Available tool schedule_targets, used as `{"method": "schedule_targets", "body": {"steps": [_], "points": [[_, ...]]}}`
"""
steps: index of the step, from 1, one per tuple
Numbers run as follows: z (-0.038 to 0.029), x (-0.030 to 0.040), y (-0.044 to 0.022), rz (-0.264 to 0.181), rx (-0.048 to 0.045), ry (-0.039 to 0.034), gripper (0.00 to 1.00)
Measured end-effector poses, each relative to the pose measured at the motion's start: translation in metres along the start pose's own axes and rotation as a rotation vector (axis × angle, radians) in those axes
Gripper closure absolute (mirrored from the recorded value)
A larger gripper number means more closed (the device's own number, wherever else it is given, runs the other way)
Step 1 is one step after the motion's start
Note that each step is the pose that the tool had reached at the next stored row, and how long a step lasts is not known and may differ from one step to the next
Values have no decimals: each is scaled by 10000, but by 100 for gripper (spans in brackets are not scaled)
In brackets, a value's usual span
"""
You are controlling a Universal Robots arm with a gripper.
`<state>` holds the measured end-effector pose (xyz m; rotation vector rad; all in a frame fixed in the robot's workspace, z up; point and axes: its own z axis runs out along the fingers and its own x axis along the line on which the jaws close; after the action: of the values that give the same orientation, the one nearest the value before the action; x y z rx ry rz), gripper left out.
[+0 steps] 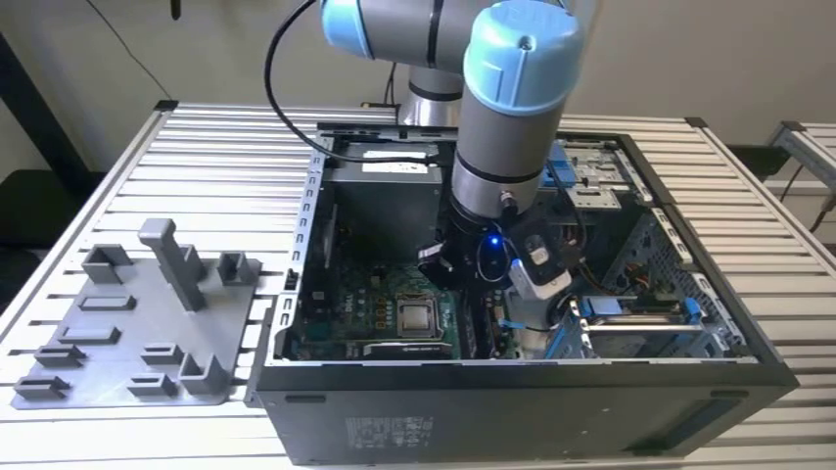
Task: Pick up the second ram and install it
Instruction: 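Insert the second ram into the second slot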
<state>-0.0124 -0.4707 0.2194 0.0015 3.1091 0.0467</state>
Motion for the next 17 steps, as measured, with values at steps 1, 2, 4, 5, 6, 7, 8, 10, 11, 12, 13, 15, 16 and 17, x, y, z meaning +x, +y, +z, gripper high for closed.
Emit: {"method": "schedule_targets", "body": {"steps": [1, 2, 4, 5, 6, 7, 8, 10, 11, 12, 13, 15, 16, 17], "points": [[-46, -1, 1, 1, 3, 1, 73], [-91, -3, 3, 1, 1, 1, 73], [-175, -7, 10, -2, -1, 0, 73], [-223, -9, 13, -2, 1, 1, 73], [-268, -10, 16, -2, 0, 1, 73], [-313, -11, 17, -2, 0, 0, 73], [-351, -12, 18, -1, 0, 1, 73], [-355, -12, 18, -1, 0, -1, 73], [-354, -12, 18, -1, -2, -2, 73], [-354, -12, 19, -1, -2, -2, 75], [-354, -12, 18, 0, -2, -2, 75], [-355, -12, 18, -1, -1, -1, 88], [-355, -12, 18, -1, -1, -2, 89], [-356, -12, 18, -1, 0, -1, 89]]}}
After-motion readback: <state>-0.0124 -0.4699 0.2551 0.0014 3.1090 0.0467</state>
